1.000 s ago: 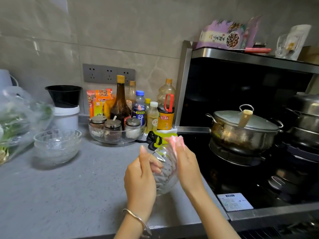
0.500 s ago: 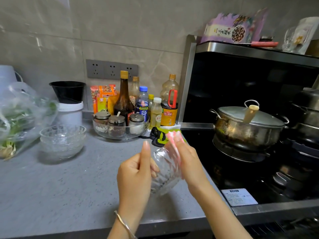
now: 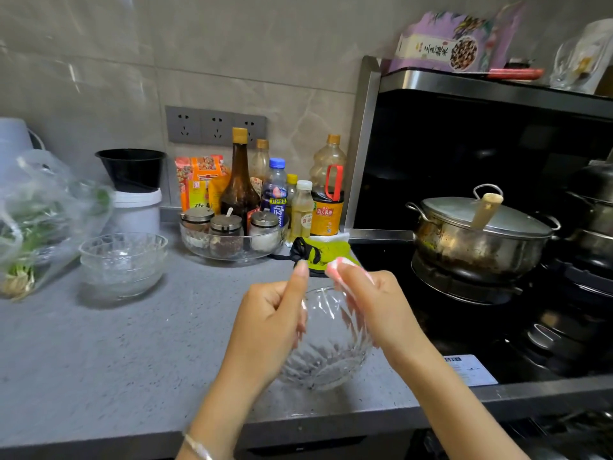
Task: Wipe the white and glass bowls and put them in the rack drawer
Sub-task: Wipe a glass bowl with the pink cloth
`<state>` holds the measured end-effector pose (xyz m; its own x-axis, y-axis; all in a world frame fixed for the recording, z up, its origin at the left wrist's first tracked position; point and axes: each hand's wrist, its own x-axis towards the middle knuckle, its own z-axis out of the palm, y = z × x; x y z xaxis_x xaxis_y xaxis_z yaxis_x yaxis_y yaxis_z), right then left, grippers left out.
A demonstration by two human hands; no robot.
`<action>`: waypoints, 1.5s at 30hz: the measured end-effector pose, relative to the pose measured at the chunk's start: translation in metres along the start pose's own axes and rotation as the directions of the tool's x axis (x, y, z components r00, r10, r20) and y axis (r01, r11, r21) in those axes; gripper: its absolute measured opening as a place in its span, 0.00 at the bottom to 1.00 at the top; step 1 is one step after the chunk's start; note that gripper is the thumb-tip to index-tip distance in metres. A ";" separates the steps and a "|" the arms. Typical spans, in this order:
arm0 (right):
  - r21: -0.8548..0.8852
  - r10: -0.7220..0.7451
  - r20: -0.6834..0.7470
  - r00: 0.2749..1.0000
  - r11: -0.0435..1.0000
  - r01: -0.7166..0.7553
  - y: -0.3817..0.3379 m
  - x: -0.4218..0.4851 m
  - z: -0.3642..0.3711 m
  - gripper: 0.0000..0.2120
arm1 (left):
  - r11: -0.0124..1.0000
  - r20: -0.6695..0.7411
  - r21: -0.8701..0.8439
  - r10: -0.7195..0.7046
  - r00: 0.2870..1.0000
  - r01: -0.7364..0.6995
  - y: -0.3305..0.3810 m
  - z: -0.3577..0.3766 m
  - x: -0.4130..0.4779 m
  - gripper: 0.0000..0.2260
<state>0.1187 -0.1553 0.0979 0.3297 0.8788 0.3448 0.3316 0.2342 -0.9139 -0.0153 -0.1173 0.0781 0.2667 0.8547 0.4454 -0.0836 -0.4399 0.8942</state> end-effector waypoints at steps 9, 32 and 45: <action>-0.377 -0.497 -0.024 0.868 0.808 0.452 0.034 -0.032 0.040 0.20 | 0.968 -0.357 -0.212 -0.205 0.911 0.134 -0.018 0.019 -0.003 0.26; 0.324 0.162 0.041 0.986 0.931 -0.166 0.014 -0.003 0.011 0.06 | 0.926 -0.237 -0.364 -0.198 0.951 0.102 -0.014 0.006 -0.008 0.32; 0.014 -0.027 0.025 0.999 1.000 0.027 -0.003 -0.001 -0.005 0.29 | 1.000 -0.030 -0.016 -0.010 1.000 0.009 -0.008 -0.002 -0.009 0.27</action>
<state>0.1215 -0.1590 0.1014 0.2980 0.8825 0.3639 0.3278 0.2635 -0.9073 -0.0187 -0.1209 0.0665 0.2387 0.8668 0.4378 -0.0961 -0.4275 0.8989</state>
